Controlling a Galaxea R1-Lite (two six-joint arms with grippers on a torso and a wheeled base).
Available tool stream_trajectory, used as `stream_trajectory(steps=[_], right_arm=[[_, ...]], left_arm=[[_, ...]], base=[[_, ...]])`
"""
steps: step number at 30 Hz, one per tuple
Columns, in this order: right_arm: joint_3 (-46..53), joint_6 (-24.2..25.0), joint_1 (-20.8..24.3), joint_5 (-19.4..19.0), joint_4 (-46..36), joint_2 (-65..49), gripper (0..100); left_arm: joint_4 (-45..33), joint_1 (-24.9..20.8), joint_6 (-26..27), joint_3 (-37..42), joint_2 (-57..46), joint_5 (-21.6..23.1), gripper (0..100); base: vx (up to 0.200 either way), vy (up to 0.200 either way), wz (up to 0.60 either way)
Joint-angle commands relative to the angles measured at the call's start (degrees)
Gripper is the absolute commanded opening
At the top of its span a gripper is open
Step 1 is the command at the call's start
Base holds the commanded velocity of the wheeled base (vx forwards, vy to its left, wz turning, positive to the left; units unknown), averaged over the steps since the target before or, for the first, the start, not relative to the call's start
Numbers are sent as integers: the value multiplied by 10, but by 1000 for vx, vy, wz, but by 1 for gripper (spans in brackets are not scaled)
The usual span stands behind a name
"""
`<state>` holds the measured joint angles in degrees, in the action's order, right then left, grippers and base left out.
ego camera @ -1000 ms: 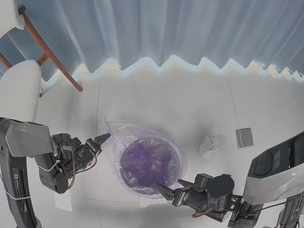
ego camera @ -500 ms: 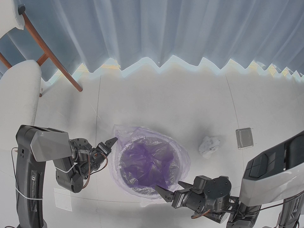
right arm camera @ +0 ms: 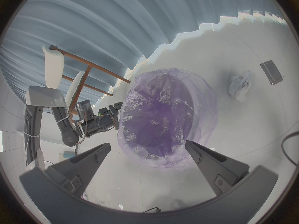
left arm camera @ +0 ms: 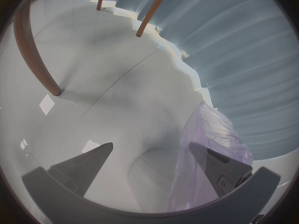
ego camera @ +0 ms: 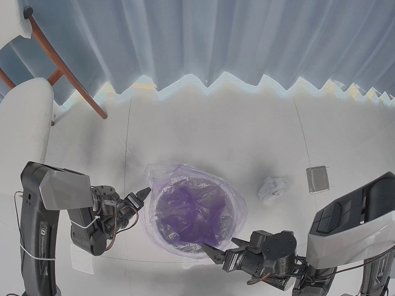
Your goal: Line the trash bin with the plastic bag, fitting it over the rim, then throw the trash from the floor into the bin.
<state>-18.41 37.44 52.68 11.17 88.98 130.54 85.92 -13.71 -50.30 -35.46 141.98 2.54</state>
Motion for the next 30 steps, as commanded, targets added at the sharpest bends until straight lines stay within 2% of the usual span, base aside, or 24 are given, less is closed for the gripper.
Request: stream_trajectory(steps=[1,9,13,15,19,22,24,25,26,28,30], right_arm=[[0,0,-2,0,10,2,100],[-6,4,-4,0,10,14,100],[-8,18,-10,0,10,-47,100],[-8,26,-14,-1,8,-71,100],[-26,23,-65,-3,-58,-142,100],[-36,18,-98,-4,-120,-165,100],[-37,18,-99,-4,-123,-167,100],[-60,-37,-146,-4,-167,-187,100],[-73,-59,-164,-4,-181,-191,100],[-88,-83,-183,-4,-207,-195,100],[-93,-101,-186,-4,-234,-195,100]], left_arm=[[33,1,-9,83,-107,15,100],[31,-14,-9,133,-283,44,100],[31,-13,-3,143,-387,73,100],[31,-15,-2,145,-407,78,100],[30,-19,34,139,-523,130,100],[29,-50,49,137,-600,168,100],[28,-53,49,136,-603,171,100],[-22,-74,61,111,-654,205,100],[-65,-77,68,94,-665,216,100],[-161,-87,88,47,-679,230,100],[-251,-105,134,20,-690,230,100]], base=[[0,0,0],[0,0,0],[0,0,0],[0,0,0],[0,0,0],[0,0,0],[0,0,0],[0,0,0],[0,0,0],[0,0,0],[0,0,0]])
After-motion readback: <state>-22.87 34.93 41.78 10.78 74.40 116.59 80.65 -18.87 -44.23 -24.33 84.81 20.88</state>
